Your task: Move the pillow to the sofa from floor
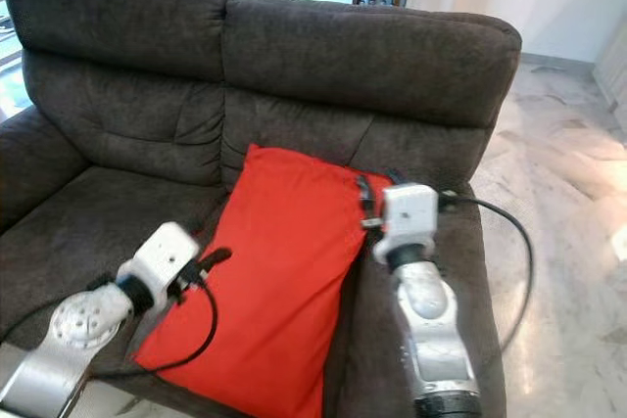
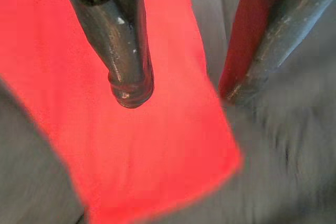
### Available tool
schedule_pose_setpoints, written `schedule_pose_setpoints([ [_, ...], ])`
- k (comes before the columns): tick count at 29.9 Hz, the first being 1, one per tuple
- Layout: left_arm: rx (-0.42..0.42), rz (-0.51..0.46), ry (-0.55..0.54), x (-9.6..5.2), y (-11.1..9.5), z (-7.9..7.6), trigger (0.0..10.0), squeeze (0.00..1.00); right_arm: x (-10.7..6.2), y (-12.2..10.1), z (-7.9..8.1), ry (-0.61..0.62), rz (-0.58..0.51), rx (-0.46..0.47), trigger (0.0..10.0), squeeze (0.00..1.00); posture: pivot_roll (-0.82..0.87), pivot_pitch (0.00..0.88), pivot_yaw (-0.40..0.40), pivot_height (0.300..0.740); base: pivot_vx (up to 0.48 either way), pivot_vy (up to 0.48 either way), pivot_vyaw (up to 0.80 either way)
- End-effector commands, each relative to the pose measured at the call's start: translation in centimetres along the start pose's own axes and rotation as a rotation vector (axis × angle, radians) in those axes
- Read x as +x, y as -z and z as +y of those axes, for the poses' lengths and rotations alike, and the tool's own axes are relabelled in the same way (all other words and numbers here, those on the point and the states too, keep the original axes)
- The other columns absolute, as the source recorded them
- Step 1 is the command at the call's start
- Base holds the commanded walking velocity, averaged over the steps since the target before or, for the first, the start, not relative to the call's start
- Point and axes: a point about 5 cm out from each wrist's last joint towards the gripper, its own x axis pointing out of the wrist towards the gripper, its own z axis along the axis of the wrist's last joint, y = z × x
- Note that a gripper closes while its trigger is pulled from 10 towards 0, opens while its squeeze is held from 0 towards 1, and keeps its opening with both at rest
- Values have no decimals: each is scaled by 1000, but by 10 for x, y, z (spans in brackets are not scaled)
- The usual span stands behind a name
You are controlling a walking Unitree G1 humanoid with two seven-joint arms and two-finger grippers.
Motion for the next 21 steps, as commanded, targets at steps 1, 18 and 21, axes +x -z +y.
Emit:
schedule_pose_setpoints([
  [1, -50, 95, -73, -7, 31, 7, 10000, 0, -16, 38, -24, 113, 147, 39, 10000, 0, 89, 100, 3, 740, 0, 0, 0],
  [18, -219, 515, -120, -73, 159, -37, 10000, 0, -220, 183, -112, 661, 933, -69, 10000, 0, 41, 47, 37, 740, 0, 0, 0],
  [21, -253, 555, -99, -74, 169, -47, 10000, 0, -233, 189, -106, 658, 956, -8, 10000, 0, 19, 4, 42, 740, 0, 0, 0],
])
